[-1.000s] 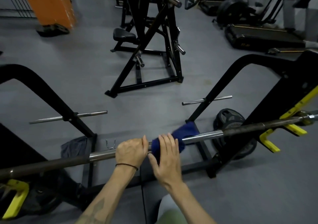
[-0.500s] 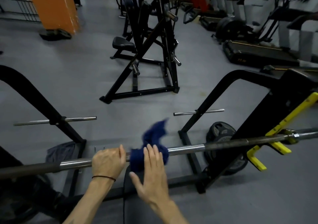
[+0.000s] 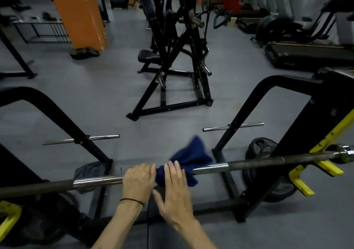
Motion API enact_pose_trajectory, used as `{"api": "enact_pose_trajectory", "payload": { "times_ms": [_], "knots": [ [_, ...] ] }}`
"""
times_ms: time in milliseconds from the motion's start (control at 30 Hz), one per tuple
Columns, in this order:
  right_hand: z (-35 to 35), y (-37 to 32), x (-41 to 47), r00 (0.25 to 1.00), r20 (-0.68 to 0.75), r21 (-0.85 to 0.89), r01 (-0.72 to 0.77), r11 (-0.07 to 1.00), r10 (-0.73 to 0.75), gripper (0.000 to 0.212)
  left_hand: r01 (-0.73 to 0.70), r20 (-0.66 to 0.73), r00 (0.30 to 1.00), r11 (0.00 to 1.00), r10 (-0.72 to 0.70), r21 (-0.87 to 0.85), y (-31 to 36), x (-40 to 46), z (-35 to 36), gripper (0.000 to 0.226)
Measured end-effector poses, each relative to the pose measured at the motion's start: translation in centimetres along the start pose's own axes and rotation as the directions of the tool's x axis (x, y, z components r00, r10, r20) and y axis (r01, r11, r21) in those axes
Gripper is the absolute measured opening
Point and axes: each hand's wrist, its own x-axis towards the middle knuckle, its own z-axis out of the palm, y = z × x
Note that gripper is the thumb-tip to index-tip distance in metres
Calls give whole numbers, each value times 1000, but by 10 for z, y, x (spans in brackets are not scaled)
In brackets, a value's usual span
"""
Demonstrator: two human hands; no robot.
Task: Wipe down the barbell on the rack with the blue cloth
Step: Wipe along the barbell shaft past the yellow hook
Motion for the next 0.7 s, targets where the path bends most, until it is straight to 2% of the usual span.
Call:
{"api": "enact_pose_trajectory", "payload": {
  "times_ms": [67, 133, 200, 267, 367, 400, 467, 533, 567, 600, 633, 667, 700],
  "knots": [
    [-12, 22, 1, 989, 35, -75, 144, 987, -141, 71, -41, 38, 998, 999, 42, -22, 7, 0, -3, 42],
    [-31, 65, -2, 991, 9, -161, 132, 978, -132, 65, -54, 64, 996, 994, 61, -100, 9, -1, -5, 43],
    [-61, 114, -6, 997, -83, -219, -18, 976, 0, 61, -35, 66, 997, 987, 46, -158, 8, -2, -5, 44],
    [-85, 139, -8, 986, -121, -202, -139, 969, 117, 60, -10, 56, 998, 989, 19, -149, 8, 1, -7, 45],
    [-63, 98, 2, 900, -209, 9, -390, 921, 383, 71, -10, 61, 998, 993, 17, -121, 13, 11, -10, 47],
    [-48, 73, 5, 908, -189, 69, -367, 928, 373, 75, -6, 84, 996, 993, 16, -115, 14, 13, -14, 48],
    [-22, 30, 2, 987, -75, 85, -133, 987, 140, 79, -2, 160, 987, 995, 17, -96, 11, 18, -11, 51],
    [-22, 29, -1, 995, 30, 1, 100, 995, -100, 78, -41, 319, 946, 997, 60, -66, 4, 23, -11, 55],
    [-29, 45, 1, 986, 50, -52, 164, 985, -162, 74, -76, 421, 904, 997, 70, -2, 1, 27, -16, 56],
    [-39, 67, 2, 983, 53, -101, 178, 979, -174, 69, -148, 479, 872, 987, 103, 56, 2, 33, -24, 52],
    [-53, 91, 1, 990, 25, -149, 139, 979, -137, 65, -226, 470, 864, 973, 180, 43, 4, 39, -26, 45],
    [-68, 117, 0, 997, -31, -187, 58, 981, -65, 61, -239, 504, 836, 971, 216, -19, 4, 45, -26, 40],
    [-84, 141, -1, 995, -96, -209, -34, 977, 14, 58, -166, 612, 771, 983, 177, -75, 3, 52, -24, 34]
  ]
}}
